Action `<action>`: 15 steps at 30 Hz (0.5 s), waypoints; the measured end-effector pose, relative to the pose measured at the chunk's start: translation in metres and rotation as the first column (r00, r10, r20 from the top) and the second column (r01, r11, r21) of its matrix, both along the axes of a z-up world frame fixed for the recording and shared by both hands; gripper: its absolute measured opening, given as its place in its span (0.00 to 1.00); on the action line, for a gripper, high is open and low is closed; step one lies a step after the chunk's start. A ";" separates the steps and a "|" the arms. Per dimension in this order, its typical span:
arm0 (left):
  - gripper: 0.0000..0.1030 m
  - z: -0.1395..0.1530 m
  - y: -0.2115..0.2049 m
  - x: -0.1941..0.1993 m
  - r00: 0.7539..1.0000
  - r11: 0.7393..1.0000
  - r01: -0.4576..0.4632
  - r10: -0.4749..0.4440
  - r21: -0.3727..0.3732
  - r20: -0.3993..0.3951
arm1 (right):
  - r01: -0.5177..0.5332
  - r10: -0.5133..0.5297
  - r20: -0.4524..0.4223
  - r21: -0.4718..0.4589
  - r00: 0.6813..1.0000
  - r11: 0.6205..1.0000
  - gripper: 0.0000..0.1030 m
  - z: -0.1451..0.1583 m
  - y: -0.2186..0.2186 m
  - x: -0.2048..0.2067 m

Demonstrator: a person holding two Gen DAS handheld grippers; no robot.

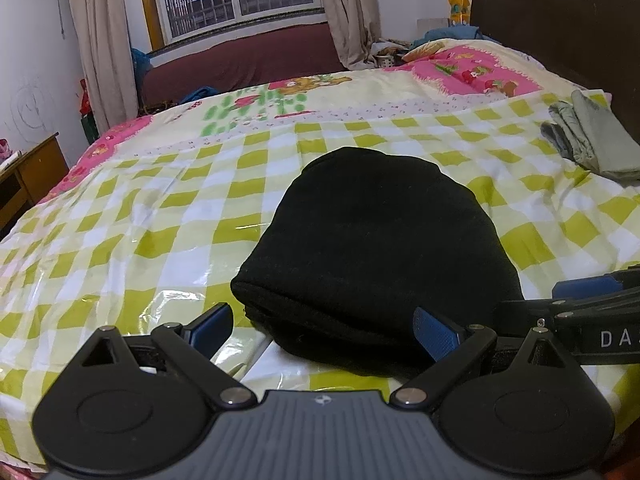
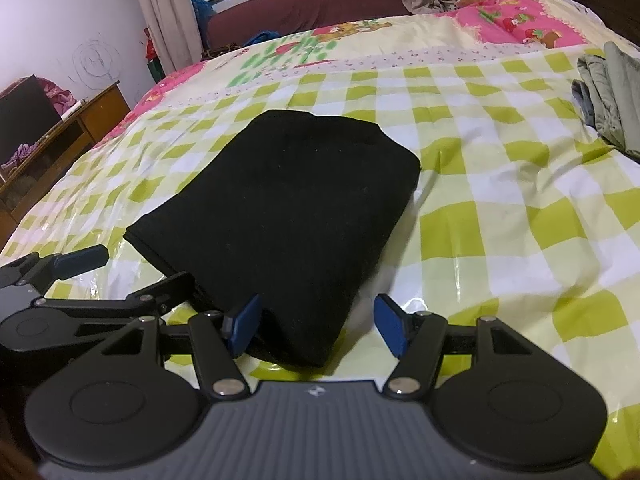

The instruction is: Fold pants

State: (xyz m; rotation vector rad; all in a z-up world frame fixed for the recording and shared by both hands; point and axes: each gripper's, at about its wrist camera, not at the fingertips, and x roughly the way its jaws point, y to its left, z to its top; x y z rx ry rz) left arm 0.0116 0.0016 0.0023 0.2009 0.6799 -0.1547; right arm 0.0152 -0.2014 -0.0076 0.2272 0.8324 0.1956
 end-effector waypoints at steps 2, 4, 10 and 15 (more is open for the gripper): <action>1.00 0.000 0.000 0.000 1.000 1.000 0.000 0.000 0.001 -0.001 | 0.000 0.000 -0.001 -0.001 1.000 1.000 0.62 0.000 0.000 0.000; 1.00 0.000 0.000 -0.001 1.000 1.000 0.000 0.000 0.004 -0.001 | 0.000 0.000 -0.004 0.001 1.000 1.000 0.62 -0.001 -0.001 0.000; 1.00 -0.001 -0.001 -0.001 1.000 1.000 0.001 -0.001 0.015 -0.002 | 0.001 -0.001 -0.013 0.005 1.000 1.000 0.62 -0.003 -0.001 0.000; 1.00 -0.001 -0.001 -0.001 1.000 1.000 0.001 -0.001 0.013 -0.004 | 0.001 -0.001 -0.014 0.005 1.000 1.000 0.62 -0.003 -0.001 0.001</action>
